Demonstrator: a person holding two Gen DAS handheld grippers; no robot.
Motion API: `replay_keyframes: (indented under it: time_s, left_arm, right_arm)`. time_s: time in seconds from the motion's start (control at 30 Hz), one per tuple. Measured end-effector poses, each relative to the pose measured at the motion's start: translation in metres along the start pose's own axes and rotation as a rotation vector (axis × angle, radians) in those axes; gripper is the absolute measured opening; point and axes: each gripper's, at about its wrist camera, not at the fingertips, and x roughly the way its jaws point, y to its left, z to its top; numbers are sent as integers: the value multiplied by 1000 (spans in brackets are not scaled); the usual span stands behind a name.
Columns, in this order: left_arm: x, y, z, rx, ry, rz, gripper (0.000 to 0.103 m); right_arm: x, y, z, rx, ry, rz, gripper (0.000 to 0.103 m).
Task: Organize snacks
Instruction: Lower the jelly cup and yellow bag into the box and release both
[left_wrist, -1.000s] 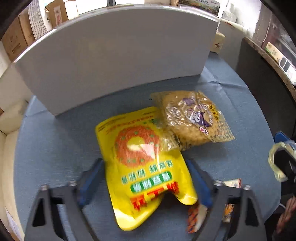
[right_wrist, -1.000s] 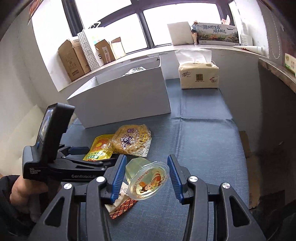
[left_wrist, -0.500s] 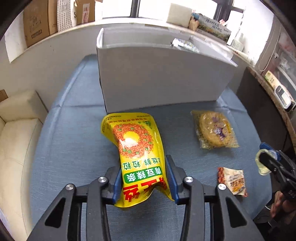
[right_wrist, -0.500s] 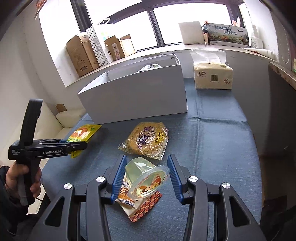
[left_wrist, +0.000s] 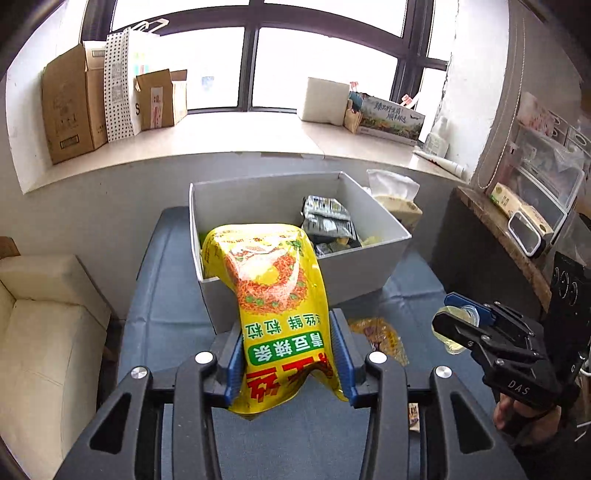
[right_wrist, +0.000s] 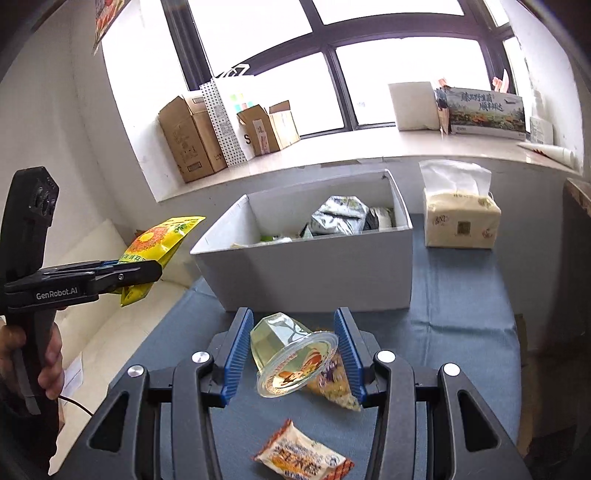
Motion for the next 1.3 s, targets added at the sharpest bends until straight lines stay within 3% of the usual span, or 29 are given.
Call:
replay_keyframes:
  time_s: [0.13,0.3,0.47,0.5,0.53,0.57,0.6,0.63,0.9,1.3]
  left_arm:
    - [9,4,37,-3,-22,-2,46]
    - [52,11,75,4,-15,1,46]
    - [112,21,96,13,25,27,47]
    - [123,23,98,10,33,28,52]
    - [133,25,100,13,43,35,65]
    - [141,27,101,18,53,48,76]
    - [150,29,101,25,66,48,98]
    - [155,31,101,25,71,39,103]
    - [161,36,89,21,93,41,103]
    - [137,18,86,55,53,28,103]
  right_arm:
    - [17,9,38,-65,-18,-14,50]
    - [49,-6,89,-13,-27,5,50]
    - [104,-35,124,67,42,-14,50]
    - [113,-40,128,74,48,-25,50]
    - [121,-45,132,83,50,-32,52]
    - [128,-50,136,96,58,-29,68]
    - [135,-55,139,115,74,-27,83]
    - [140,-60,141,140,87,-25,103]
    - [133,-65,141,147,44,-74,103]
    - [102,-50,134,108,10,-37,103]
